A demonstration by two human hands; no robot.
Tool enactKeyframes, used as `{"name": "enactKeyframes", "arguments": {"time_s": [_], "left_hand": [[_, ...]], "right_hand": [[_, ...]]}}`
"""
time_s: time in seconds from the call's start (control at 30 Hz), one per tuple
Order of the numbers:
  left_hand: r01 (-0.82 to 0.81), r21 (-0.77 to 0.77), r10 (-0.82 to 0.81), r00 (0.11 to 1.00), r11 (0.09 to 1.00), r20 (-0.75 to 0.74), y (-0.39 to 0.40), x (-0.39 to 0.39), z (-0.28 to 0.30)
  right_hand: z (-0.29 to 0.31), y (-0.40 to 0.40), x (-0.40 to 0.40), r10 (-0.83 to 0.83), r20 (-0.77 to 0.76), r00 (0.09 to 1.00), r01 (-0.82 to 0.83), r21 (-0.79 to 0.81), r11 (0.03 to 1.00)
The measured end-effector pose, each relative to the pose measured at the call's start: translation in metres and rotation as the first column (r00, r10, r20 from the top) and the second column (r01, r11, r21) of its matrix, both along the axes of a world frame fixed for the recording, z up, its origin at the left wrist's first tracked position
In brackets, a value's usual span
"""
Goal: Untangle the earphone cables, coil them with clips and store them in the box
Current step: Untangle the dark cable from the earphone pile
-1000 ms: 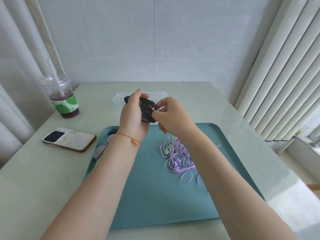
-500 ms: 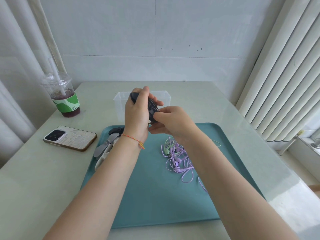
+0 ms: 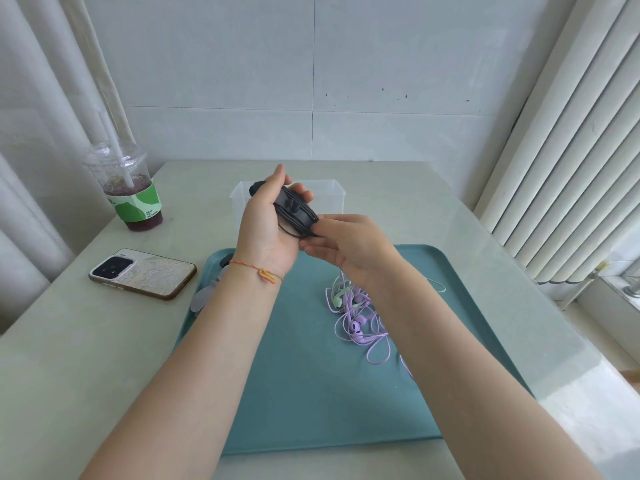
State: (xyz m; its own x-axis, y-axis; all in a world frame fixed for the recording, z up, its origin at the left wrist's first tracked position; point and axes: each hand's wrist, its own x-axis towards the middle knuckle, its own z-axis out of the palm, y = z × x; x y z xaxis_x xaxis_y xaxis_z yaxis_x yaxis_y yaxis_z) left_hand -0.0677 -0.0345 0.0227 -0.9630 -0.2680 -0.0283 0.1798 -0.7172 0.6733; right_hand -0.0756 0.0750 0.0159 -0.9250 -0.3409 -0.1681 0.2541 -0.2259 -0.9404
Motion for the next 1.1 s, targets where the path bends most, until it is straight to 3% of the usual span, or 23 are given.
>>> {"name": "enactKeyframes", "arguments": {"time_s": [0.1, 0.17, 0.27, 0.37, 0.67, 1.1], "left_hand": [[-0.027, -0.057, 0.026, 1.000, 0.998, -0.011, 0.004, 0.002, 0.000], [-0.085, -0.186, 0.071, 0.994, 0.979, -0.081, 0.009, 0.002, -0.002], [-0.192, -0.423, 0.106, 0.970, 0.885, -0.218, 0.016, 0.003, -0.004], [-0.219, -0.499, 0.100, 0.962, 0.838, -0.253, 0.019, 0.005, -0.004], [-0.197, -0.329, 0.158, 0.977, 0.924, -0.141, 0.021, 0.005, -0.001], [-0.144, -0.180, 0.138, 0.990, 0.973, -0.041, 0.019, 0.002, -0.002]], "right_hand": [[0.000, 0.002, -0.002, -0.009, 0.072, 0.997, 0.016, -0.089, 0.996], [0.000, 0.004, -0.002, -0.006, 0.111, 0.994, 0.019, -0.120, 0.993], [0.000, 0.005, -0.003, 0.011, 0.151, 0.988, 0.013, -0.159, 0.987], [0.001, 0.005, -0.003, 0.038, 0.155, 0.987, -0.013, -0.160, 0.987], [-0.002, 0.001, -0.003, 0.005, -0.047, 0.999, -0.001, 0.093, 0.996], [-0.003, -0.006, 0.000, -0.143, -0.017, 0.990, 0.144, 0.144, 0.979]]}}
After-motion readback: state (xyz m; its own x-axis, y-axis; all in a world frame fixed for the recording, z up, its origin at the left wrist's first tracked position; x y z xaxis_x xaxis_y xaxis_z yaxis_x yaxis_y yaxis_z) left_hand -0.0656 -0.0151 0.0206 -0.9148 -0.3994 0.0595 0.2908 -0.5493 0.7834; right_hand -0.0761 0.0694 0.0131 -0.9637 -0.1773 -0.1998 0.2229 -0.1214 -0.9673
